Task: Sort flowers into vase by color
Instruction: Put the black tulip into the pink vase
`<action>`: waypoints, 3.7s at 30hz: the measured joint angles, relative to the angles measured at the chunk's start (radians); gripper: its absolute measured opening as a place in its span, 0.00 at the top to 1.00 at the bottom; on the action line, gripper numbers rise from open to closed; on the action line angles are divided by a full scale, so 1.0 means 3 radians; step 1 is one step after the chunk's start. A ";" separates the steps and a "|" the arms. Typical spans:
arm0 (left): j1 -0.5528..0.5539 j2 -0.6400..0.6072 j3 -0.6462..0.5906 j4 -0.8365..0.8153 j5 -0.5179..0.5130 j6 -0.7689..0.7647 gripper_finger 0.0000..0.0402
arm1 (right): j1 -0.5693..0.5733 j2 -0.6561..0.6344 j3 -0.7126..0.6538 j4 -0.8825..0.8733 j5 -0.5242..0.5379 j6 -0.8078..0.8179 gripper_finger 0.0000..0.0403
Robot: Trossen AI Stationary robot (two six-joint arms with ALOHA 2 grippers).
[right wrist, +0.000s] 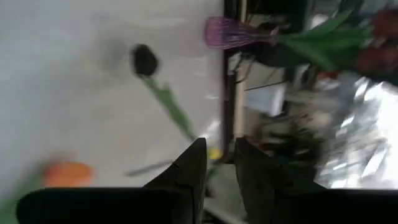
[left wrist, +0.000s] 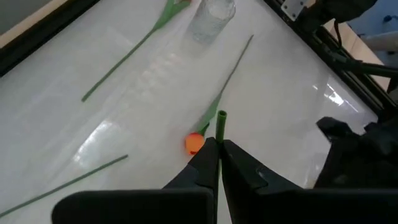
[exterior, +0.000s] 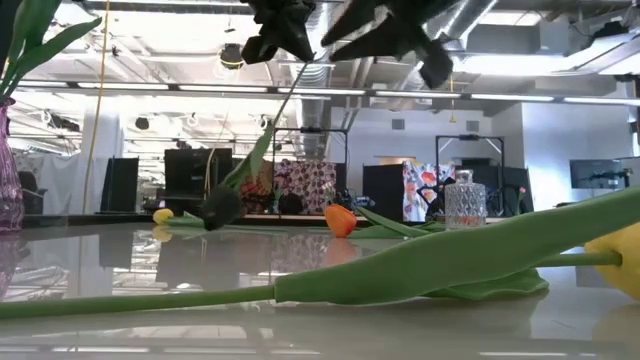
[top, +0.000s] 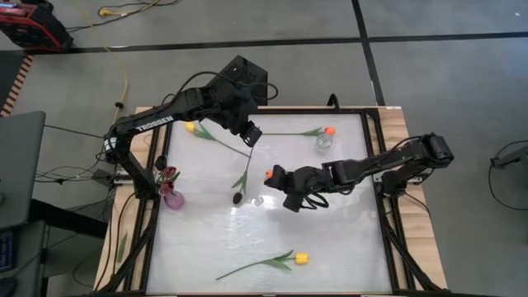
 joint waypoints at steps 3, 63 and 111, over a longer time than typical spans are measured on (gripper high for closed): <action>0.0000 0.0000 0.0000 0.0039 0.0106 -0.0058 1.00 | -0.0054 0.0056 0.0000 0.0187 0.0064 -0.0438 0.73; -0.0027 -0.1701 -0.1238 0.1630 -0.0223 0.1866 0.76 | -0.1777 0.0338 -0.0001 0.2814 -0.4039 0.4908 0.93; -0.0328 -0.1312 -0.1811 0.2507 0.0335 0.1972 0.76 | -0.1872 0.0658 0.0001 0.3349 -0.3595 0.5458 0.93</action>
